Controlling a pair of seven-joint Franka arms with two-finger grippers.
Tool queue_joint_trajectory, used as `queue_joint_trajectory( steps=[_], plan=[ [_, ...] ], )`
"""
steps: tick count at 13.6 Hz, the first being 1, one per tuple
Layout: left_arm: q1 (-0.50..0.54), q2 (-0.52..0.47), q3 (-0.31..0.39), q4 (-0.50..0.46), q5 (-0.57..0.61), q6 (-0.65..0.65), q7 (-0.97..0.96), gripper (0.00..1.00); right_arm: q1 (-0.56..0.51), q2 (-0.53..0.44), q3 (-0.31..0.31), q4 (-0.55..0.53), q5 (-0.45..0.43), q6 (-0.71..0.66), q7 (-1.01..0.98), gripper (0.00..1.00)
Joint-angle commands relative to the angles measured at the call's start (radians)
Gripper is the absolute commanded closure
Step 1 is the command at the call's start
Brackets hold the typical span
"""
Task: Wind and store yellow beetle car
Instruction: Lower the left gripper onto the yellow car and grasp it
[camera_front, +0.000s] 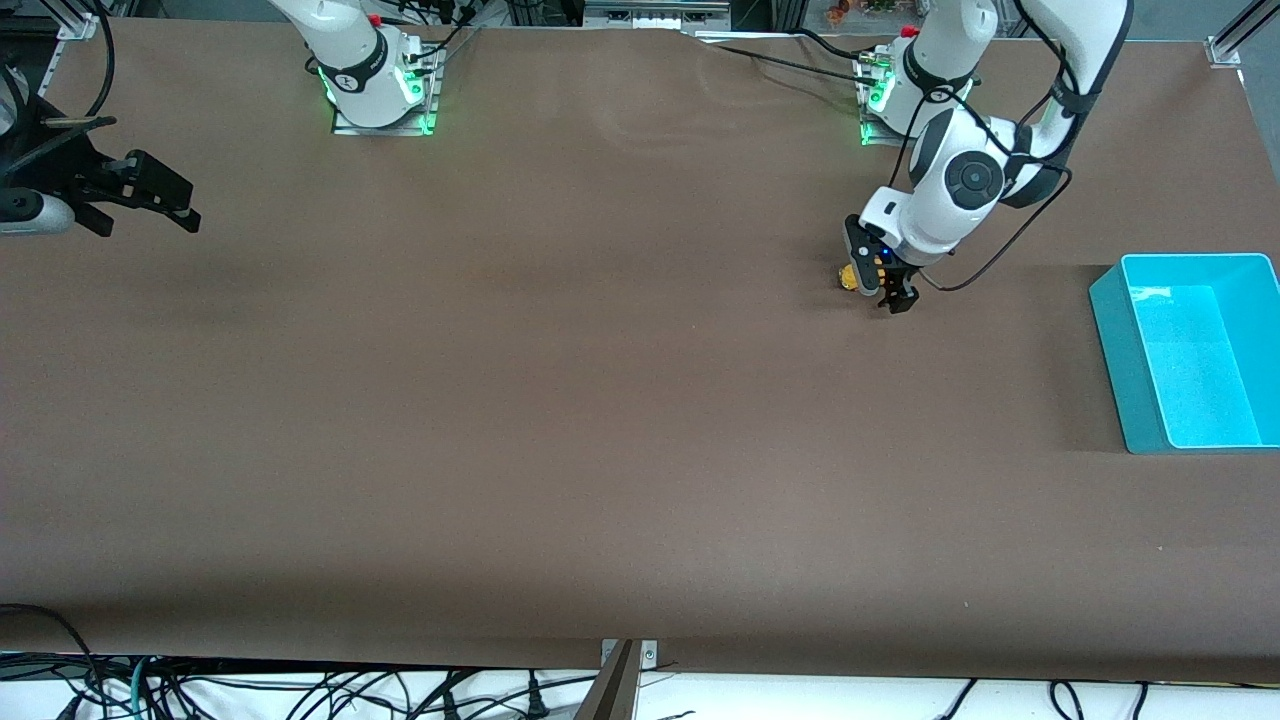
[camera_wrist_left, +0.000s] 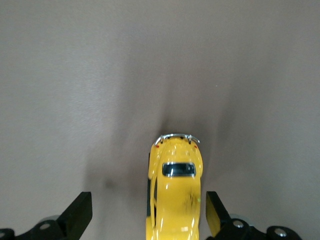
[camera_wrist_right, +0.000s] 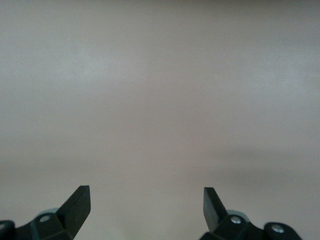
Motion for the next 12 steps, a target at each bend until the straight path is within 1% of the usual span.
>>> queue_joint_trajectory(
  steps=[1,4,5,6,7,8,10,11,12],
  plan=[
    [0.012,0.004,-0.005,-0.042,0.024,0.056,0.016,0.00,0.005,-0.008,-0.016,0.017,-0.005,-0.014,0.007,0.00],
    [0.010,0.005,-0.005,-0.047,0.024,0.057,0.016,0.00,0.006,-0.008,-0.022,0.018,-0.005,-0.014,0.010,0.00],
    [0.010,0.005,-0.005,-0.047,0.026,0.057,0.016,0.06,0.006,-0.008,-0.022,0.020,-0.005,-0.012,0.010,0.00],
    [0.010,0.005,-0.005,-0.047,0.027,0.057,0.019,0.31,0.006,-0.008,-0.022,0.020,-0.004,-0.012,0.010,0.00],
    [0.010,0.004,-0.006,-0.047,0.044,0.057,0.021,0.62,0.006,-0.008,-0.022,0.020,-0.004,-0.012,0.010,0.00],
    [0.012,0.004,-0.006,-0.047,0.058,0.057,0.021,0.76,0.006,-0.008,-0.022,0.020,-0.004,-0.012,0.010,0.00],
    [0.012,-0.004,-0.006,-0.047,0.059,0.057,0.021,0.89,0.006,-0.008,-0.022,0.020,-0.004,-0.012,0.010,0.00],
    [0.013,-0.011,-0.005,-0.047,0.059,0.056,0.023,0.93,0.006,-0.007,-0.022,0.020,-0.004,-0.012,0.010,0.00],
    [0.013,-0.019,-0.005,-0.045,0.059,0.053,0.021,0.94,0.006,-0.008,-0.022,0.020,-0.004,-0.012,0.010,0.00]
  ],
)
